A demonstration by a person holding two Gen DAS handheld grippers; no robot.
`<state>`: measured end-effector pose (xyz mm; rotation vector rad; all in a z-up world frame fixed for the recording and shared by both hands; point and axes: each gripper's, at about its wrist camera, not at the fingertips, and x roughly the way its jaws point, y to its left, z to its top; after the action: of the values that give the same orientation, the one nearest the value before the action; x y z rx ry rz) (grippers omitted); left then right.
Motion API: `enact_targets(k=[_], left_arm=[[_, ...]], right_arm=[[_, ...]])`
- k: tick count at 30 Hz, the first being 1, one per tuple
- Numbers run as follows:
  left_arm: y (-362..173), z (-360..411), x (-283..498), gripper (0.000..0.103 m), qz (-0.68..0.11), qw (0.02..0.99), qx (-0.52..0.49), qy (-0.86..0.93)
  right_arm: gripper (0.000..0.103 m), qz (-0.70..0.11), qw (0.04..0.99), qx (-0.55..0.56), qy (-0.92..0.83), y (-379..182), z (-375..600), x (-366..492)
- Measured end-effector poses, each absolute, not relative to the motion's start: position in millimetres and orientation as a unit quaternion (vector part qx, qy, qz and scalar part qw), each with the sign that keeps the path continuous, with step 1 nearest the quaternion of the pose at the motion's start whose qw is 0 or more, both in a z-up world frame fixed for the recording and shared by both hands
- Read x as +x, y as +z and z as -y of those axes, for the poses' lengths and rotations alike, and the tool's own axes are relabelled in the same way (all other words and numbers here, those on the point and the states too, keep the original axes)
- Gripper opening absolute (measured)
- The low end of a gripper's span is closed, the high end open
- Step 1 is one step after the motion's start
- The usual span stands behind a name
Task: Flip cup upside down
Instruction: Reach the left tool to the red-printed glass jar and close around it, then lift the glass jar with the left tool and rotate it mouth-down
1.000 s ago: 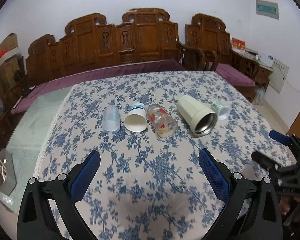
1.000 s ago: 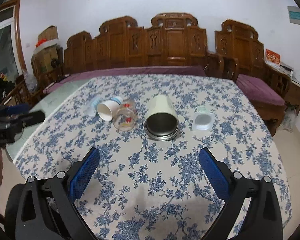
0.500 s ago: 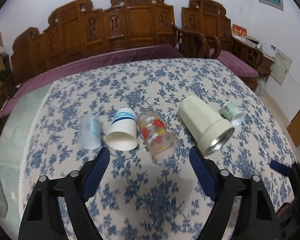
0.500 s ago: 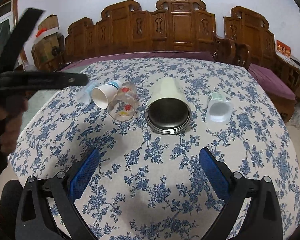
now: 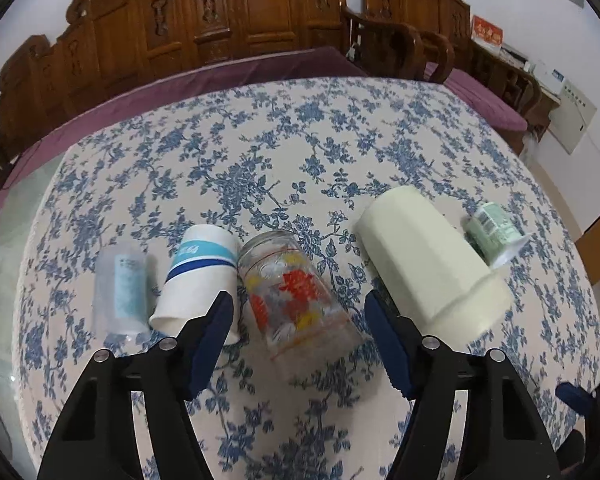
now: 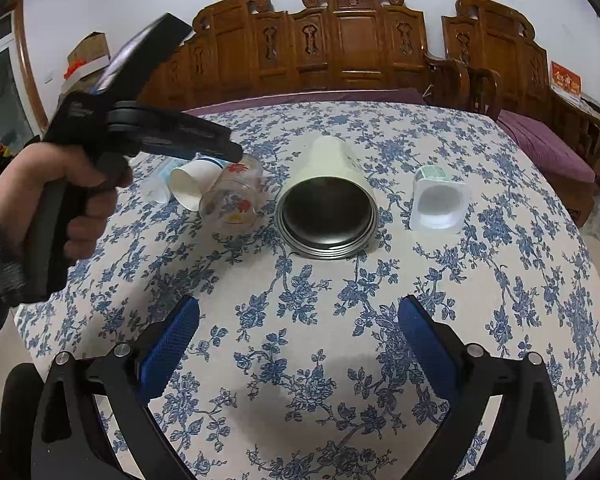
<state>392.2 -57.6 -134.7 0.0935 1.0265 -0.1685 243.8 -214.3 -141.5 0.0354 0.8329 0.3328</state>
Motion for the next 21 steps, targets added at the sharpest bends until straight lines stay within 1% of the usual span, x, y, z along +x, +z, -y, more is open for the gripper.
enact_targets(k=[3,11,21], left_arm=[[-145.6,56.8,406.0,0.058,-0.512,0.855,0.04,-0.074],[-166.5,53.1,425.6,0.058,-0.553,0.83,0.017,-0.068],[-186.5,50.9,449.4,0.064,-0.59,0.806,-0.005,-0.048]], right_arm=[[0.1,-0.405,0.9,0.019,0.16,-144.6,216.2,245.8],[0.1,-0.407,0.899,0.023,0.158,-149.6,221.3,249.6],[0.1,-0.406,0.901,0.027,0.153,-149.4,227.9,249.4]])
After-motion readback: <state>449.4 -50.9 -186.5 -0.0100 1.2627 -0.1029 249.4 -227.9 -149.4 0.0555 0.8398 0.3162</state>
